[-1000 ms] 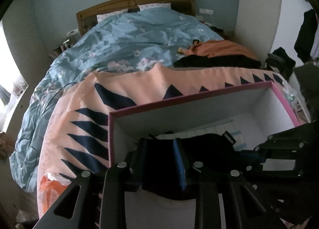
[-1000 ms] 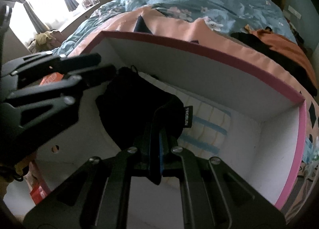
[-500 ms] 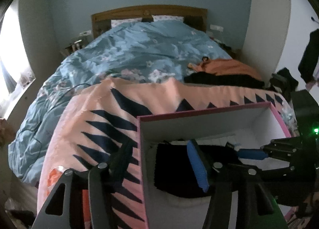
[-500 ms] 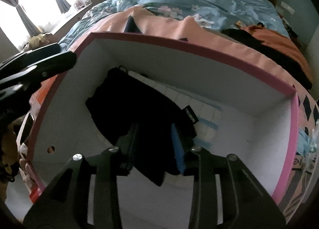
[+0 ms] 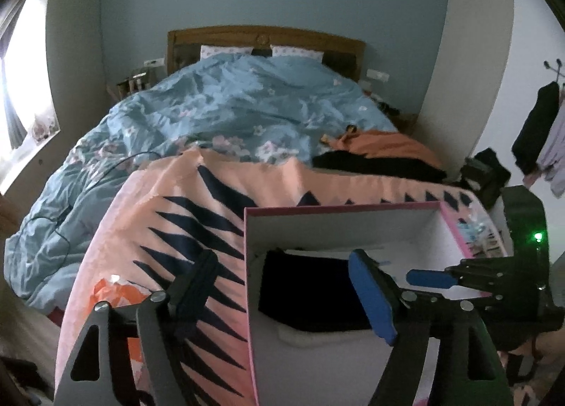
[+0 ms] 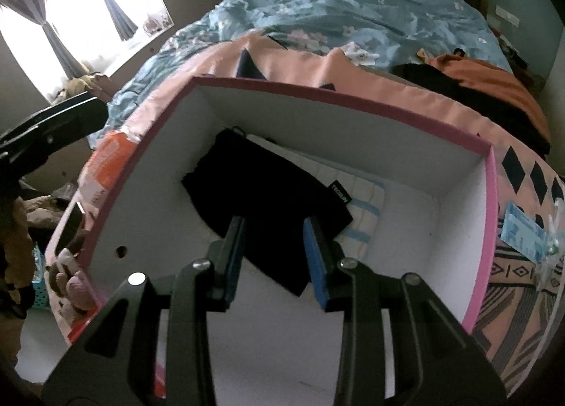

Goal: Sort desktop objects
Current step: 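Withdraw the left gripper and move it to the blue glasses case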

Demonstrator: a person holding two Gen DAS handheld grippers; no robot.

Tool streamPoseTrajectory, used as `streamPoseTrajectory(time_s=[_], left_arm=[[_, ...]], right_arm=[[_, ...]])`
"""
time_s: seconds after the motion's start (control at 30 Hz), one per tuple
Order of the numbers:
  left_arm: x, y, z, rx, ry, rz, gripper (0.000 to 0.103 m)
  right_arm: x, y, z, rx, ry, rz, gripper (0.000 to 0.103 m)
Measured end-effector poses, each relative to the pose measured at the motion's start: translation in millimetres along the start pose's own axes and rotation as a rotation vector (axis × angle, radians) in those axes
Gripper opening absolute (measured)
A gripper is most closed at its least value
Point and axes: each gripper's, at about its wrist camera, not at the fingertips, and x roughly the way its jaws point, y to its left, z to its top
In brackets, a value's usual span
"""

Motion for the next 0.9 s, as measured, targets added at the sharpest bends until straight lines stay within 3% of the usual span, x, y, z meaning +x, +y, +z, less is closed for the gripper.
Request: streamPoseTrajectory(time_s=[0.23,0.43,0.63,0.9], left_arm=[[-32.7,-5.6,-17.2,-0.018,-0.01,-0.05,0.083],[-50.1,-9.2,-46.1,-0.022,0.023,-0.063,0.083],[-56.8,-12.7,-86.1,-0.036,0.107,-0.072,0.083],[-61.5,-23.7,-122.1,-0.062,0.184,-0.091,0.083]], right_arm=[[-37.0,10.1,-17.3,0.001,-0.052,0.066,0.038],[-71.8,28.8,-46.8,-0.036,-0.068,0.135,0.044],[-86.6,41.3,-87.9,-0.045,-0.031,0.176,0.045],[-85.8,41.7,-139.9,0.004,0.059,0.165,0.045]])
